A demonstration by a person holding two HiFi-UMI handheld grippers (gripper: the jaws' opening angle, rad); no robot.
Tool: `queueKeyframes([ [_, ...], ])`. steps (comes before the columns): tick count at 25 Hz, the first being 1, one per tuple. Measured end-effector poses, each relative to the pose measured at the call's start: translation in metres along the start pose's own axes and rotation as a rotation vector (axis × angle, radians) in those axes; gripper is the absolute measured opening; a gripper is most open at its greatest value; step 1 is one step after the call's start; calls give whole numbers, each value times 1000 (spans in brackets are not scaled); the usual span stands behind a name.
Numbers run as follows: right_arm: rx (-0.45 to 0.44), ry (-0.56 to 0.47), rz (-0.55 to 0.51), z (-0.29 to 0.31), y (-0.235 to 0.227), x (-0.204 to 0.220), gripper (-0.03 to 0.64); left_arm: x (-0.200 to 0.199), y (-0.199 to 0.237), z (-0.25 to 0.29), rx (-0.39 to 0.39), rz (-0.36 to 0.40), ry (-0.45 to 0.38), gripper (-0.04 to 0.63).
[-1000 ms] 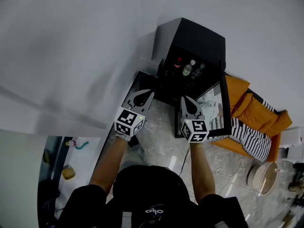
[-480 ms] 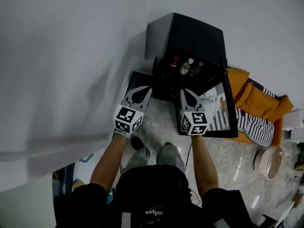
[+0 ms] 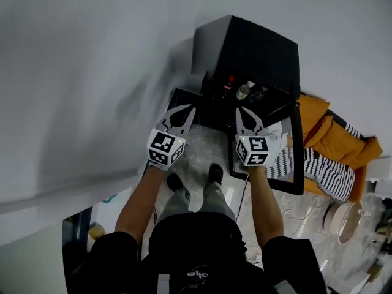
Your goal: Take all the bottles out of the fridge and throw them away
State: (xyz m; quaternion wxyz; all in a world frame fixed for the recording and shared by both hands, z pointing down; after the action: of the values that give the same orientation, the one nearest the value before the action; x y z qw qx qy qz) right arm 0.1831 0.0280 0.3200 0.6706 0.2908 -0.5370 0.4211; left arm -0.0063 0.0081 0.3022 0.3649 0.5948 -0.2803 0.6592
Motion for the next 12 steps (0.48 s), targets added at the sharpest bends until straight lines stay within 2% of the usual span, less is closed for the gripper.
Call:
queueKeyframes([
  [12,-63,15,-11,26,-52,16,2,15,-19,40,-71,-36,6,0],
])
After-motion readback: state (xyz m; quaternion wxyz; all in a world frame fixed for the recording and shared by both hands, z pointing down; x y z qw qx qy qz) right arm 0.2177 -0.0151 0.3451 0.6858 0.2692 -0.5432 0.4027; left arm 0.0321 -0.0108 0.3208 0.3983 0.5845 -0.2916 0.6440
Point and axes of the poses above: the fingertips, and each gripper's own axes: z forward along the fingers, y to its left, x out of its underside, the point moved 4 cm from there along -z, backward along the fingers, and after that the axes turned 14 degrees about -x, right-handed, at the moved point
